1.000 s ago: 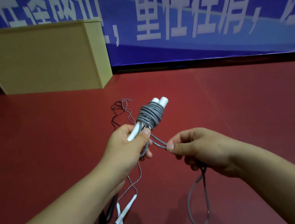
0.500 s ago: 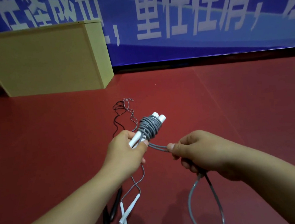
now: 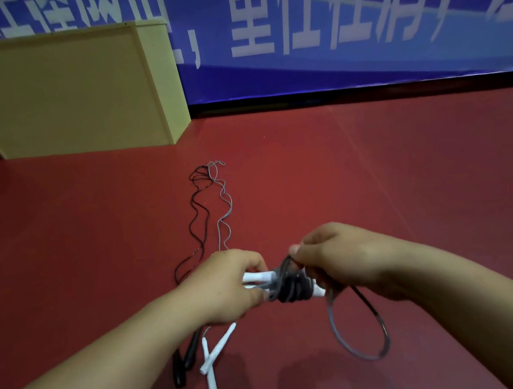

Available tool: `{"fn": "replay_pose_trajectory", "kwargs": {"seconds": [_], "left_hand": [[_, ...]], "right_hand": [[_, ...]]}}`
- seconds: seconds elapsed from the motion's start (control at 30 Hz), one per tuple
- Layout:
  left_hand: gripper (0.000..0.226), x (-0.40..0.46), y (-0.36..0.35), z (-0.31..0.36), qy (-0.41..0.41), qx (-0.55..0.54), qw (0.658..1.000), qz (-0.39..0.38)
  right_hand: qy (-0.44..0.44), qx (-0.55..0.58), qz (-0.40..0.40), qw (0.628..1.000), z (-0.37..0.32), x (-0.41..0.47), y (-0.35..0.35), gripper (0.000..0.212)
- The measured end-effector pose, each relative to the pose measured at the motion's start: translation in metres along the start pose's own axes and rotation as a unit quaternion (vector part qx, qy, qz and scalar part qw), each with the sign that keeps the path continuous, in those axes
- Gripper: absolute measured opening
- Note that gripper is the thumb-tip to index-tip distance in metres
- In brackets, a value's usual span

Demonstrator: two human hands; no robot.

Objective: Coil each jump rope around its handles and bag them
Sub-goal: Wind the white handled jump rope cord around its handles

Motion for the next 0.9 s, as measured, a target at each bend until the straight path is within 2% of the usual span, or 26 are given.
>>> {"fn": "replay_pose_trajectory", "kwargs": {"seconds": [0.1, 0.17, 0.27, 0.43, 0.57, 0.63, 0.7, 0.83, 0.9], "left_hand": [[0.035, -0.007, -0.004, 0.016, -0.071, 0.018, 0.997, -0.040], [0.033, -0.009, -0.004, 0.023, -0.093, 0.024, 0.995, -0.042], [0.028, -0.011, -0.003, 0.028, -0.112, 0.007, 0.992, -0.050], [0.023, -0.014, -0.002, 0.029, -0.130, -0.035, 0.987, -0.082], [0.015, -0.016, -0.004, 0.027, -0.121, -0.110, 0.977, -0.140], [0.015, -0.018, -0.005, 0.030, -0.130, -0.162, 0.963, -0.174], [0.014, -0.020, -0.003, 0.032, -0.124, -0.264, 0.936, -0.197], [0.015, -0.021, 0.005, 0.034, -0.124, -0.423, 0.875, -0.202], [0.031, -0.020, 0.009, 0.034, -0.131, -0.472, 0.850, -0.194]], "right_hand": [[-0.003, -0.005, 0.031, 1.000, 0.007, 0.002, 0.004, 0.041], [0.023, -0.100, 0.074, 0.992, 0.008, 0.002, 0.010, 0.047], [0.083, -0.249, 0.125, 0.957, 0.002, 0.001, 0.019, 0.052], [0.113, -0.277, 0.151, 0.942, 0.003, 0.004, 0.032, 0.036], [0.137, -0.226, 0.132, 0.955, 0.010, 0.008, 0.037, 0.022], [0.136, -0.153, 0.096, 0.974, 0.014, 0.009, 0.035, 0.015], [0.131, -0.041, 0.069, 0.988, 0.015, 0.009, 0.035, 0.009], [0.110, 0.126, 0.039, 0.985, 0.016, 0.005, 0.042, 0.005], [0.109, 0.157, 0.017, 0.981, 0.015, 0.002, 0.043, 0.015]]}}
Point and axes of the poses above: each hand's wrist, its own x-axis towards the middle knuckle, its own y-axis out of the back of the hand, z = x × y, the point moved 4 cm from there along x, towards the middle knuckle, and after that the axes turned 2 degrees about z, right-handed, at the moved point
